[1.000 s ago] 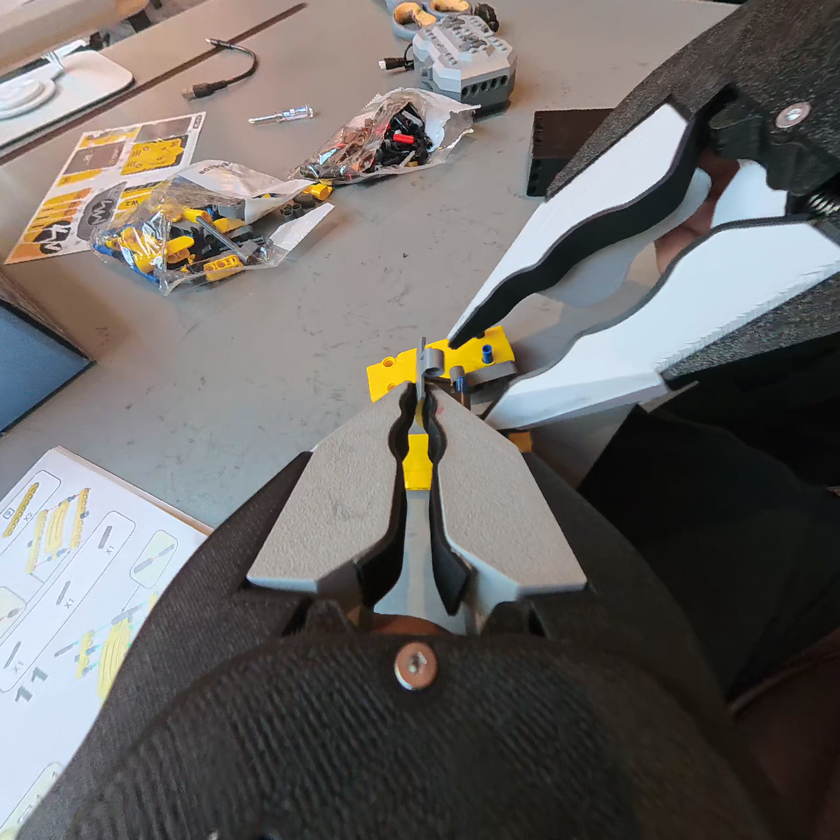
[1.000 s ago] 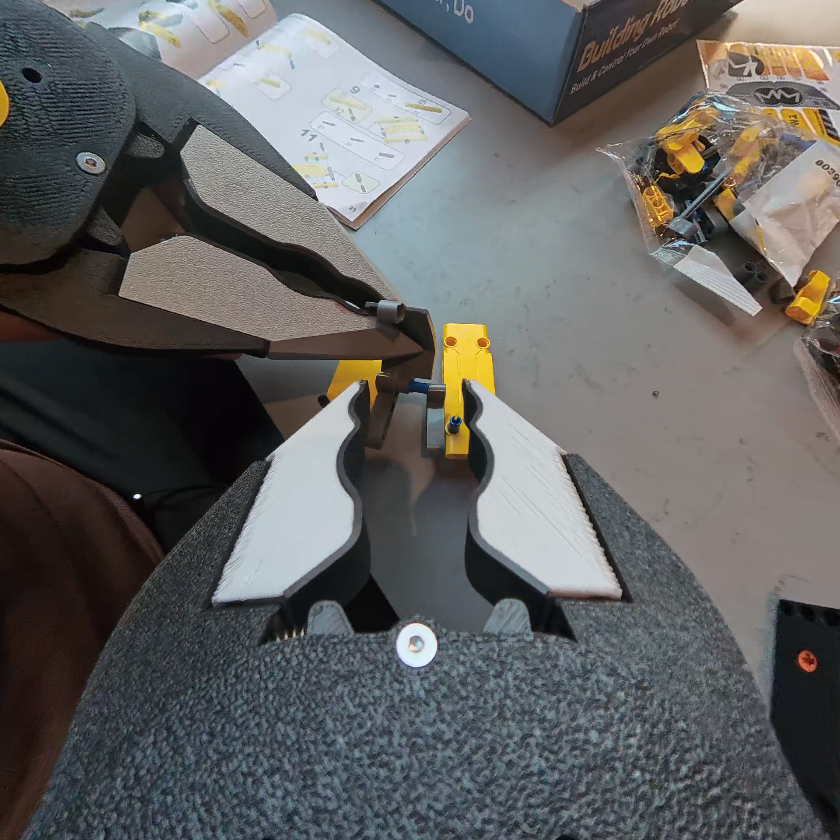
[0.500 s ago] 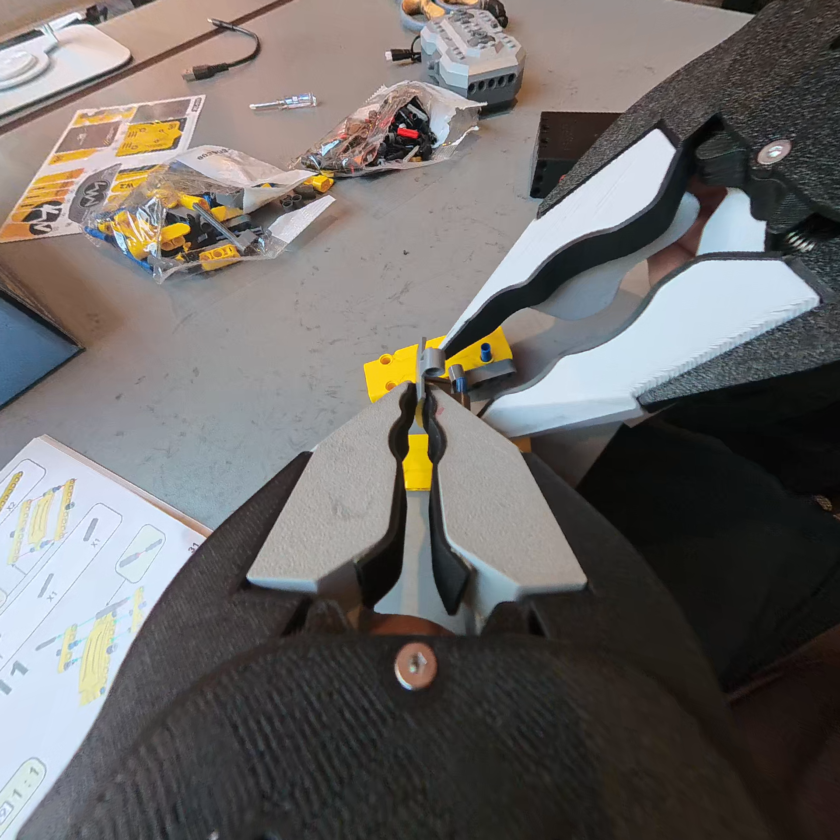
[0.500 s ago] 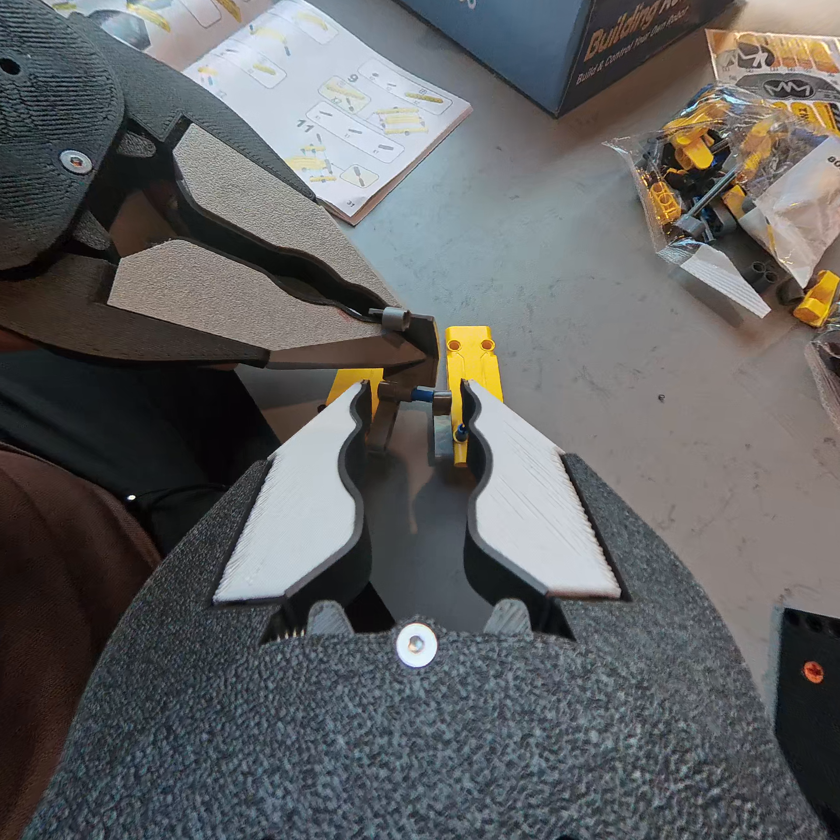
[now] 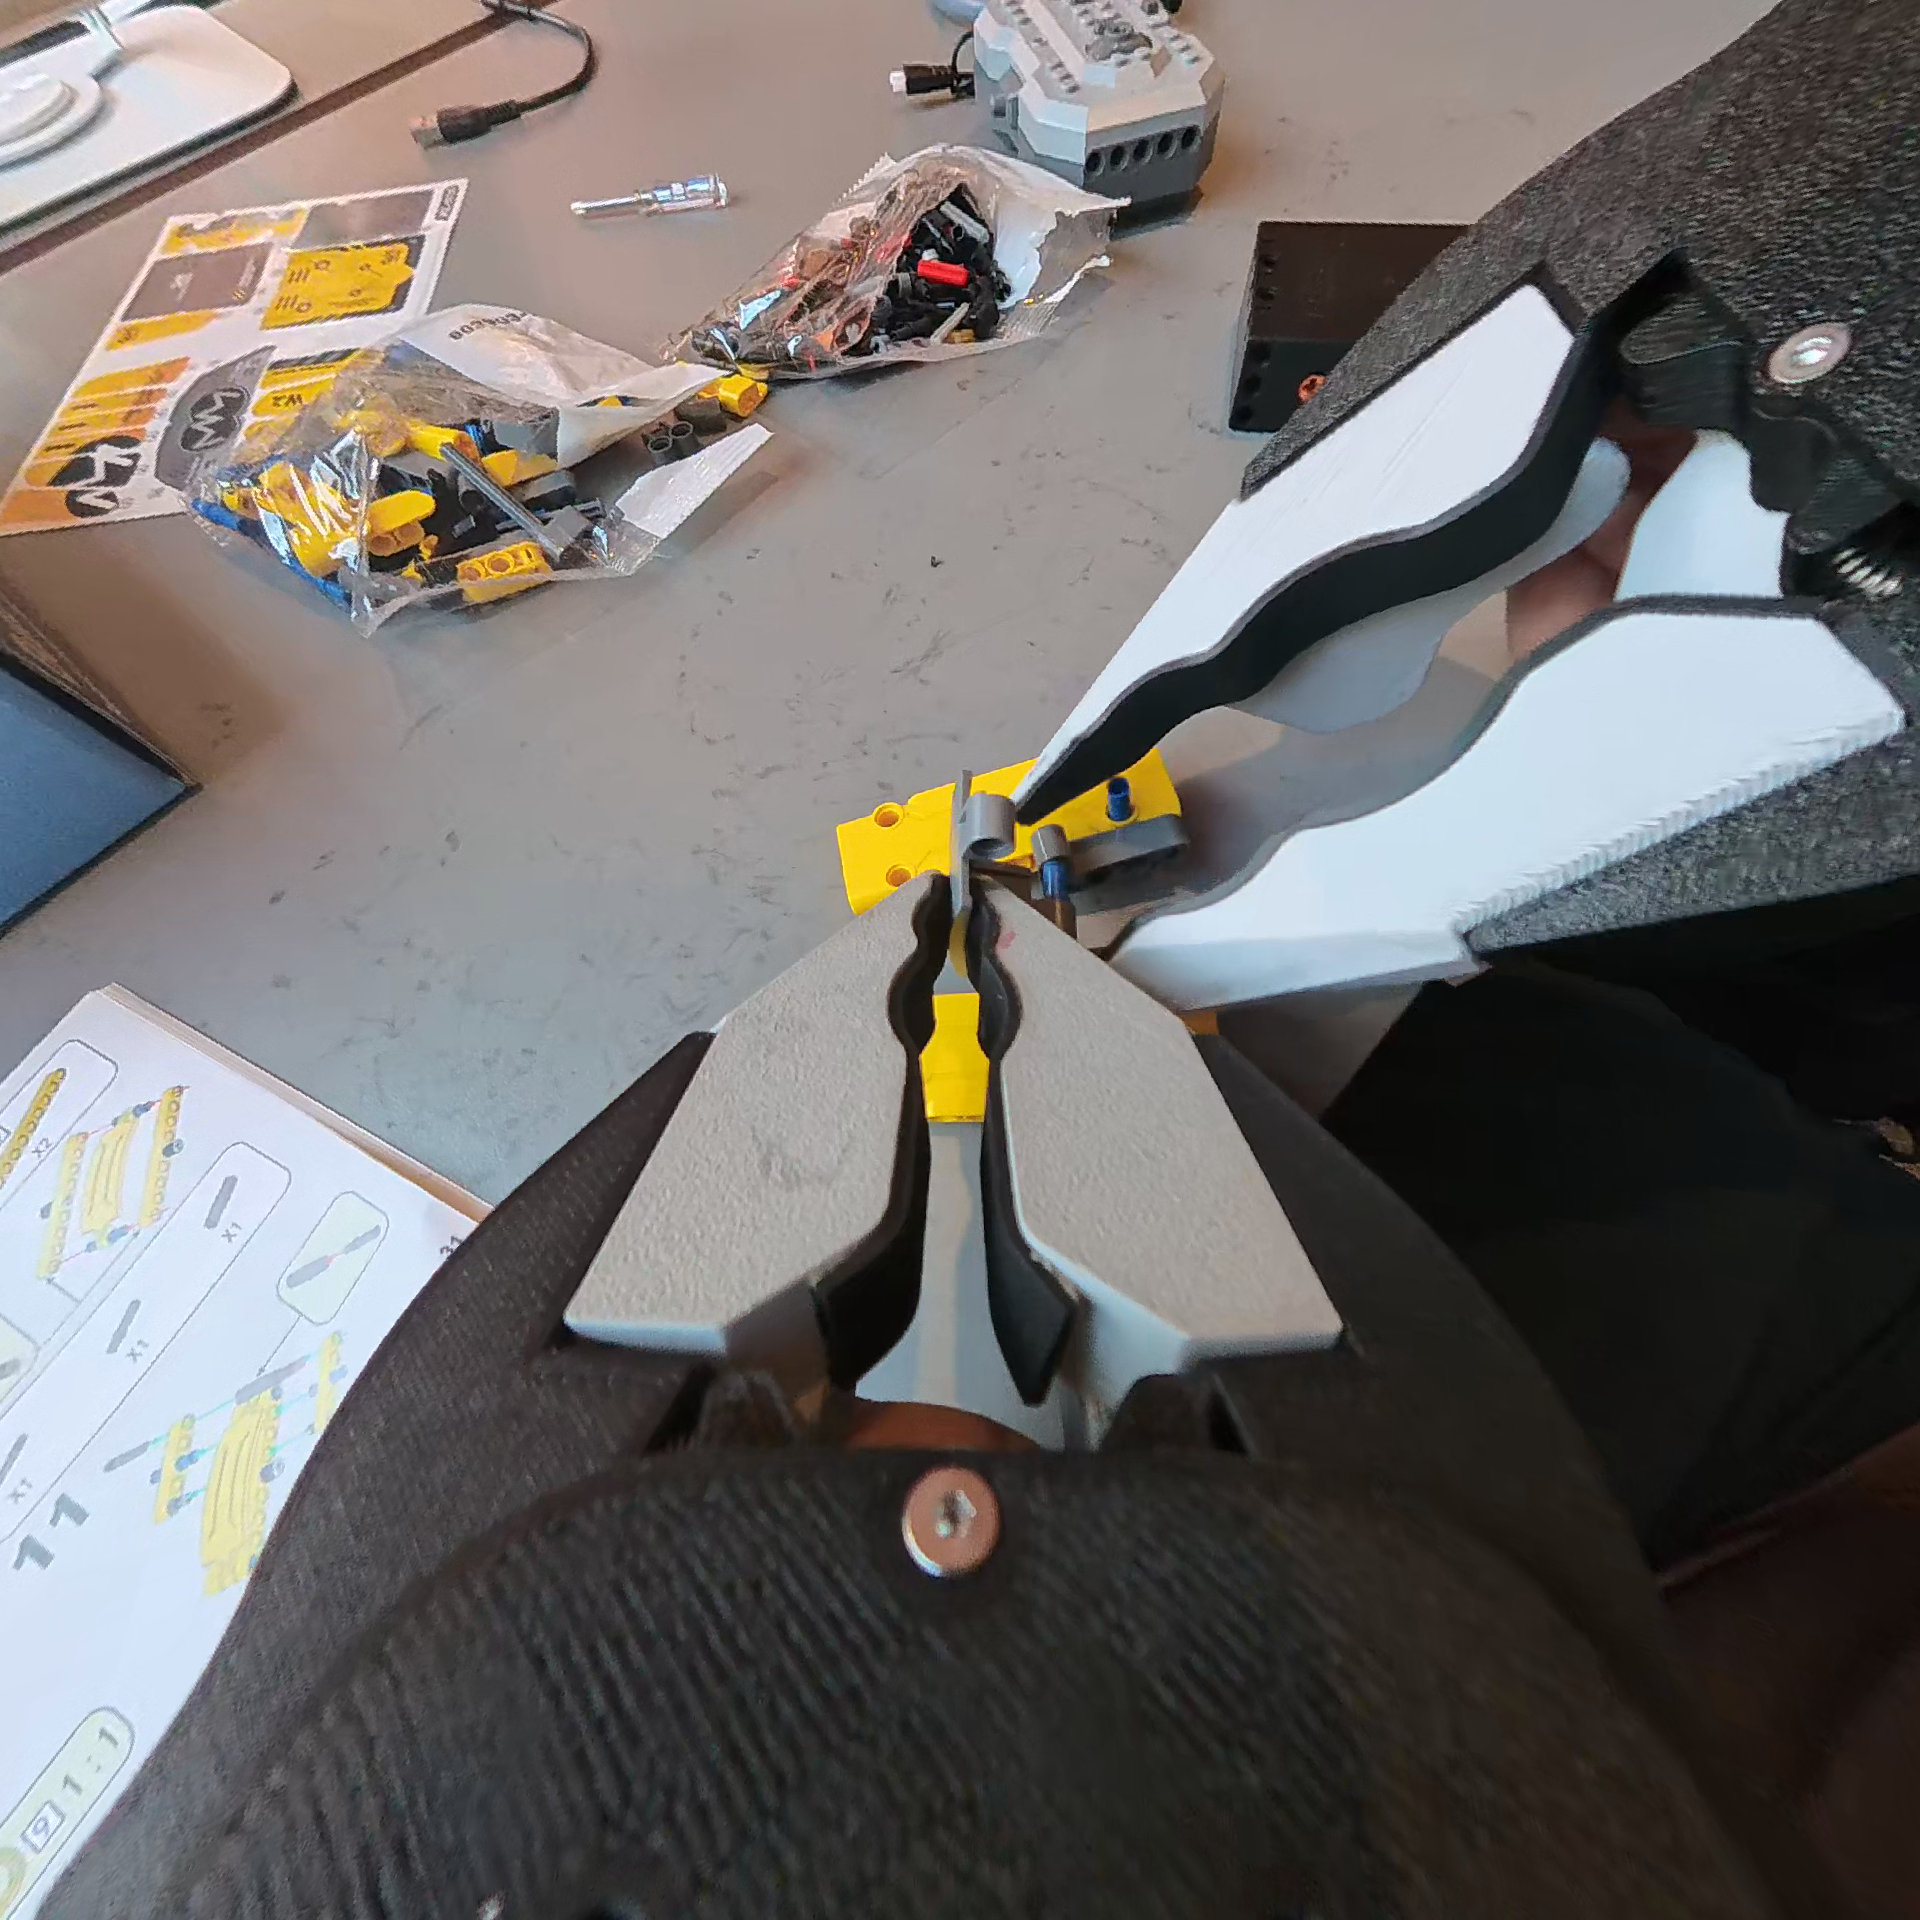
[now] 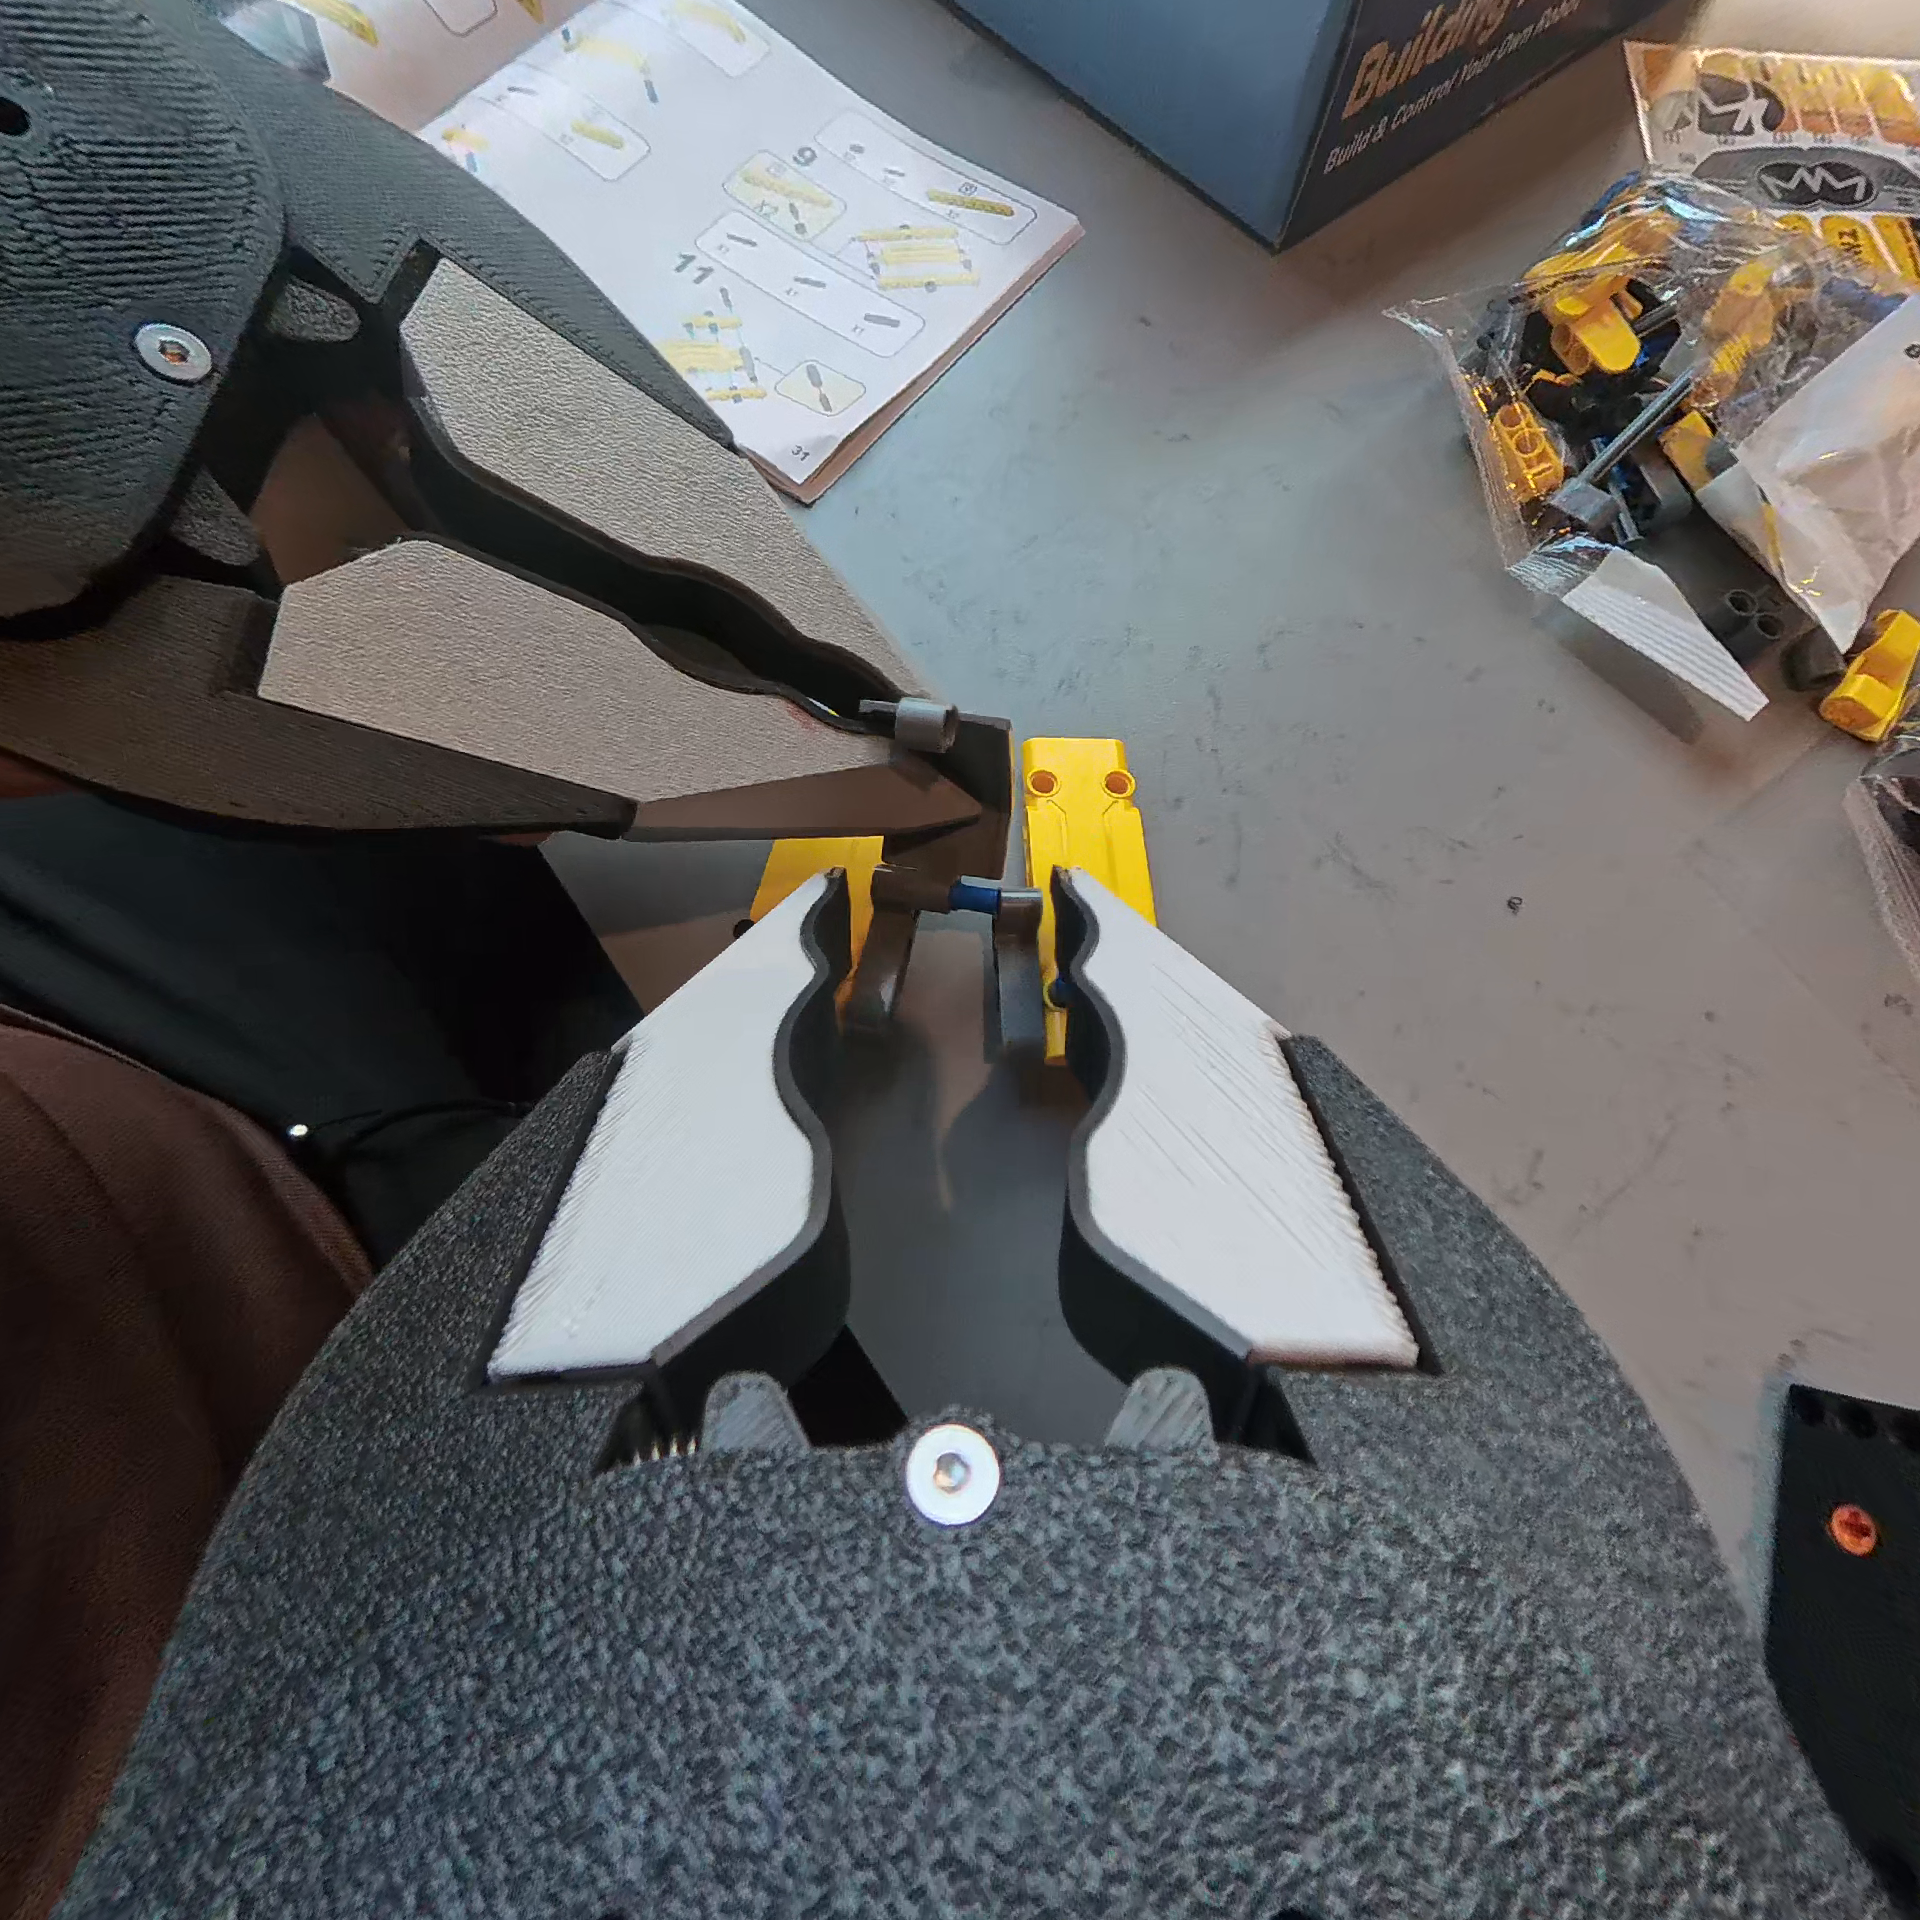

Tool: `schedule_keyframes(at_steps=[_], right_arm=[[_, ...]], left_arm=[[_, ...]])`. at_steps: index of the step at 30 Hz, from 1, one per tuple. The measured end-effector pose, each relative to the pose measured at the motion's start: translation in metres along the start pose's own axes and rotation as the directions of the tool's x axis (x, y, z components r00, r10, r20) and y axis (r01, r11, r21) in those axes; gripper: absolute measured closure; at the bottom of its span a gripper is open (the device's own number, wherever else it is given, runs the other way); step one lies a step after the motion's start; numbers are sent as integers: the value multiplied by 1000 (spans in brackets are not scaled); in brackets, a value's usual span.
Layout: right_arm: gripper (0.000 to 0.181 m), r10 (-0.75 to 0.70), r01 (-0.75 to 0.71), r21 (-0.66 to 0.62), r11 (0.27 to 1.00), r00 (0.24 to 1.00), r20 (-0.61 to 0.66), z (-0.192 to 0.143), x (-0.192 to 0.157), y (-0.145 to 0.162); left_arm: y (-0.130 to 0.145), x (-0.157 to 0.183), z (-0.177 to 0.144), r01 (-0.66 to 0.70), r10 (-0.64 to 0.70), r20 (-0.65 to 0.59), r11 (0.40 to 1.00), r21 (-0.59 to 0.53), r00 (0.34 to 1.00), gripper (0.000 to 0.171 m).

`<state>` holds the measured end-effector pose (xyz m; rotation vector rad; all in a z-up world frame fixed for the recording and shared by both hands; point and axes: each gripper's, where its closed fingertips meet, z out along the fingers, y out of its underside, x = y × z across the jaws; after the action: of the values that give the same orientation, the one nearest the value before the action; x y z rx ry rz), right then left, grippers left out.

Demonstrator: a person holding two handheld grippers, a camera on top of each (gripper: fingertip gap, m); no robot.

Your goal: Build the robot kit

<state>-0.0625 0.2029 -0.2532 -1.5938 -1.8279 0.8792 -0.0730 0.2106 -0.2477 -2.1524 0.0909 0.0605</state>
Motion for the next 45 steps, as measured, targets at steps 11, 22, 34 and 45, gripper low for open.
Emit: schedule_keyframes(at_steps=[11, 22, 34, 45], right_arm=[[147, 7, -7, -6, 1000, 999, -48, 1, 4, 3], [150, 37, -36, 16, 999, 998, -55, 2, 8, 3], [150, 25, -19, 68, 997, 996, -85, 3, 9, 3], [154, 33, -29, 98, 995, 999, -43, 5, 8, 2]], left_arm=[[-1, 0, 4, 39, -38, 28, 999, -28, 999, 171], [-3, -1, 6, 115, -115, 41, 993, -5, 993, 171], [-4, -3, 7, 136, -137, 44, 990, 25, 990, 171], [-6, -4, 9, 65, -68, 91, 997, 41, 994, 171]])
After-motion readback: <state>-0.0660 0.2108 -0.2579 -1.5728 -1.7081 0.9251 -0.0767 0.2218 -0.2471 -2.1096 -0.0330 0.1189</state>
